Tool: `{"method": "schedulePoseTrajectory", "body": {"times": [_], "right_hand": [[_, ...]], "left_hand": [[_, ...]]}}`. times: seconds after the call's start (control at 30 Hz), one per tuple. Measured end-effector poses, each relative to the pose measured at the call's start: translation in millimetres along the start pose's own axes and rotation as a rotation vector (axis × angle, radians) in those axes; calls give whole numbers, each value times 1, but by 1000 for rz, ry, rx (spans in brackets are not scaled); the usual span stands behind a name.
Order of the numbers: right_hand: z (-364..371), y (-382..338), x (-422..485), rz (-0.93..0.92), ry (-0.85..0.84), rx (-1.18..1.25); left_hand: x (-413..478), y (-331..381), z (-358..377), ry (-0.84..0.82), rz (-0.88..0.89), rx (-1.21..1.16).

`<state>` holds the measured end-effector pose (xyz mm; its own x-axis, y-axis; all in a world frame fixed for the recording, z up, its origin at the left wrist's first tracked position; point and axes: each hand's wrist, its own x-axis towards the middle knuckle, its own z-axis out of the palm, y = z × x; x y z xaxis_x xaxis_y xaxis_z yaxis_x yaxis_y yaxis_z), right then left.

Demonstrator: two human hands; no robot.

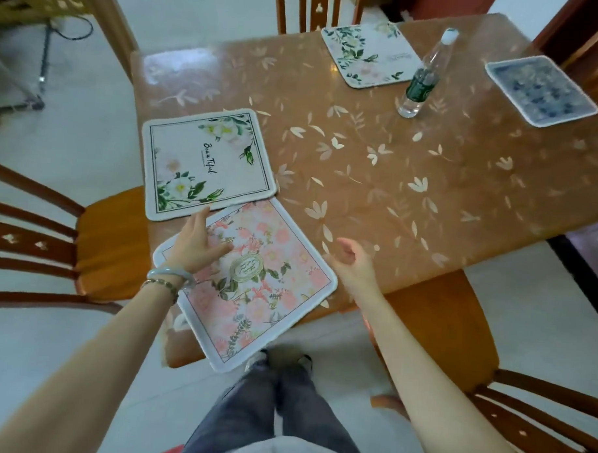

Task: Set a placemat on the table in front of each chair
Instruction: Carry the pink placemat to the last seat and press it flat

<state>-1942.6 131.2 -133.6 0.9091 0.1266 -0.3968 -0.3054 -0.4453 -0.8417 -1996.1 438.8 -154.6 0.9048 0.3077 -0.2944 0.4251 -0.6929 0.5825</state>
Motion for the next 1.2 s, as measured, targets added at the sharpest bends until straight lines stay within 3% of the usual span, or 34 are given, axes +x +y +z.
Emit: {"method": "schedulePoseTrajectory", "body": {"times": [0.23,0.47,0.57,0.8,1.0,1.2], "right_hand": [[9,11,25,30,-30,-53],[21,4,41,14,-9,-108],[30,-4,46,-1,-9,-116],[29,-14,51,-37,-4,-119],[15,-39,56,-71,-151,-97],[-28,-67,67,67,-335,-291]], "left_hand": [[34,-17,11,-89,-64,287],[47,-20,17,47,-58,364],[59,-22,6,94,41,300],[42,-11,-35,-38,352,267],[14,24,-73,6,593,73],[29,55,-104,-37,492,-196]]}}
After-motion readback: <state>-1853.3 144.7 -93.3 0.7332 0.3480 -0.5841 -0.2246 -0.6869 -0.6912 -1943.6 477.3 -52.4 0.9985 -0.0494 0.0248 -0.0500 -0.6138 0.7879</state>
